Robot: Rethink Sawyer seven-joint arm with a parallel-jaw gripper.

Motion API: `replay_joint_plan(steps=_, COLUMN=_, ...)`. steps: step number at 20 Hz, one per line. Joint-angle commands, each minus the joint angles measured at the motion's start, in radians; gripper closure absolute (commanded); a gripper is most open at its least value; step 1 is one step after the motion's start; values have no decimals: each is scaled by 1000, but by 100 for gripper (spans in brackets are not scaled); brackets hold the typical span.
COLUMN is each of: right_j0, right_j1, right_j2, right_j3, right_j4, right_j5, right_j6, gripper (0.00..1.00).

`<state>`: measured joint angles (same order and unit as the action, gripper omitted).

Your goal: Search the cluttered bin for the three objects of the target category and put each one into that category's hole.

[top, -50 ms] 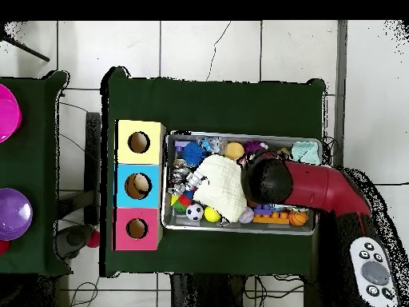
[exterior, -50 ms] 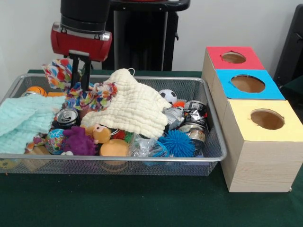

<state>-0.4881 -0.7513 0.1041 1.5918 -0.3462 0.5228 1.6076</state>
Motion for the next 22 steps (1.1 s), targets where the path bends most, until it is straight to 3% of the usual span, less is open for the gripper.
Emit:
replay_joint_plan(steps=1, right_j0=-1, right_j1=-55, right_j2=93, right_j3=112, right_j4=12, right_j5=131, right_j6=-62, gripper=100)
replay_joint_plan(steps=7, right_j0=4, right_j1=-122, right_j2=105, right_j3=149, right_j4=51, right_j5=185, right_j6=-55, gripper=100)
replay_joint_plan(steps=10, right_j0=-9, right_j1=-138, right_j2=128, right_j3=188, right_j4=91, right_j5=160, right_j6=-29, gripper=100)
replay_joint_plan(steps=22, right_j0=-89, right_j1=-110, right_j2=264, right_j3=324, right_j4=250, right_j5=55, right_j6=27, gripper=100)
